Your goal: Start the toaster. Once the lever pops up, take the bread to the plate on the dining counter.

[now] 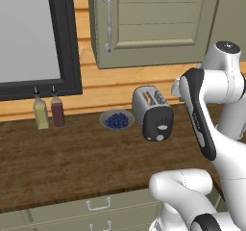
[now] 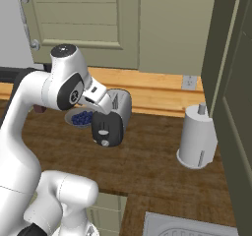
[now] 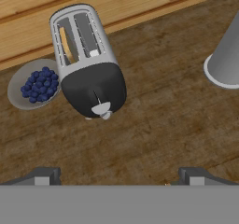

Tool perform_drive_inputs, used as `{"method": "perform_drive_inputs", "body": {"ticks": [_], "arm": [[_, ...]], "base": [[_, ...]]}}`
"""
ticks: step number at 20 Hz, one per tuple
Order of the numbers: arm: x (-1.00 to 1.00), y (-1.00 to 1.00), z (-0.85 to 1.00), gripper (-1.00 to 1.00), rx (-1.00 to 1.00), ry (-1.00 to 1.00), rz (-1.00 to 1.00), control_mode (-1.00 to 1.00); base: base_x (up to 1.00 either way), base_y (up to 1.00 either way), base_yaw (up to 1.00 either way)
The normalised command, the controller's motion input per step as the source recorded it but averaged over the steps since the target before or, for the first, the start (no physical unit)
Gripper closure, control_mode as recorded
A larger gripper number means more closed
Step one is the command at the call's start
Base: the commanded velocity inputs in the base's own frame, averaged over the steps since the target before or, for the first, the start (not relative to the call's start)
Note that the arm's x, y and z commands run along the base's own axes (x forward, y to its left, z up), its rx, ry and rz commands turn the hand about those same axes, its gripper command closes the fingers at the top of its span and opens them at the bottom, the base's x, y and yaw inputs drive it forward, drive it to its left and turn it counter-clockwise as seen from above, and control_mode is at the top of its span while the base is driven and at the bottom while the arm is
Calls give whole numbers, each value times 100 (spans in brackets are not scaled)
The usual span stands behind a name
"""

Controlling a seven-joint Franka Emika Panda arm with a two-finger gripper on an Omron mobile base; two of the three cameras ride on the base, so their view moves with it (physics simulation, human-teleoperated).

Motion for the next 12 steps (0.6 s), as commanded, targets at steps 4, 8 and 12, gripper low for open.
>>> {"method": "perform_drive_inputs", "body": {"ticks": [4,8,12], "arm": [[0,0,0,-100,0,0,0,-100],[0,0,0,-100,0,0,0,-100],[0,0,0,-100,0,0,0,-100]], "base": [[0,0,0],[0,0,0],[0,0,0]]}}
